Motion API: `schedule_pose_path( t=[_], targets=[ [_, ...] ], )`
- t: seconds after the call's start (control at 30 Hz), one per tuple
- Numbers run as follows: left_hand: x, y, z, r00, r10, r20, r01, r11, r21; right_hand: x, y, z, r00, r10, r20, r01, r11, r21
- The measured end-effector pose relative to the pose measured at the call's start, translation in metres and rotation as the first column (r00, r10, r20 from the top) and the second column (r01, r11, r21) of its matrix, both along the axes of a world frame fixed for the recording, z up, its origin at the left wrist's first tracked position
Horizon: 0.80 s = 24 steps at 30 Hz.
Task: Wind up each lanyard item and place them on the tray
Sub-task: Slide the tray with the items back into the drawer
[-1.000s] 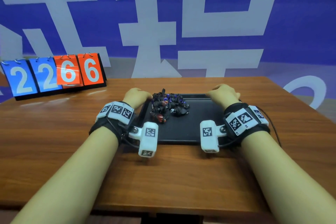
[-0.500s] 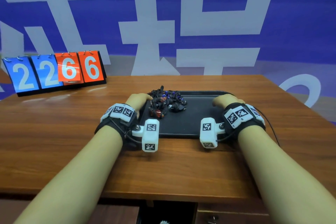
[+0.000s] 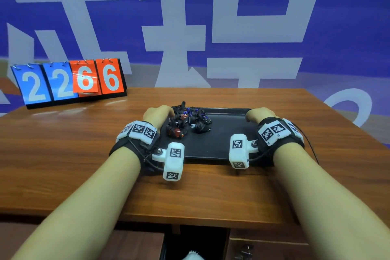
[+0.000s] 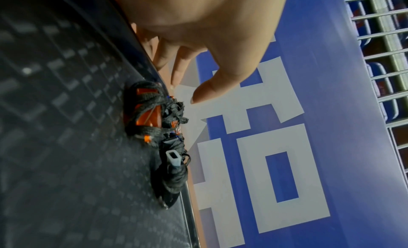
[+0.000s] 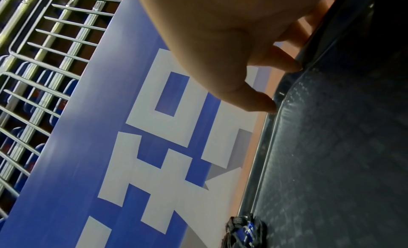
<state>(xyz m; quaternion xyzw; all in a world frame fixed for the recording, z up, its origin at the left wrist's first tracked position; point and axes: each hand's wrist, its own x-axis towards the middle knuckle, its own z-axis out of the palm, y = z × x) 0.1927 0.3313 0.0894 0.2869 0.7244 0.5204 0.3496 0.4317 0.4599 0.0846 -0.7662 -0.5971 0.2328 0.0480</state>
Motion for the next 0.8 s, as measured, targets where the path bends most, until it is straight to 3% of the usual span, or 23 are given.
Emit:
schedule_pose_path(
  t=[0.3, 0.57, 0.8],
  targets=[
    [-0.042, -0.032, 0.004, 0.996, 0.08, -0.04, -0.078, 0.996, 0.038, -0.029, -0.033, 0.018, 0.994, 0.108, 0.018, -0.109, 0.991, 0.073],
    [-0.056, -0.117, 0.026, 0.988, 0.134, -0.075, -0.131, 0.991, 0.035, -0.072, -0.083, 0.024, 0.97, 0.241, -0.029, -0.236, 0.965, 0.118],
    [-0.095, -0.187, 0.021, 0.962, 0.249, -0.108, -0.248, 0.968, 0.029, -0.12, -0.147, 0.015, 0.945, 0.311, -0.099, -0.301, 0.948, 0.101]
  ],
)
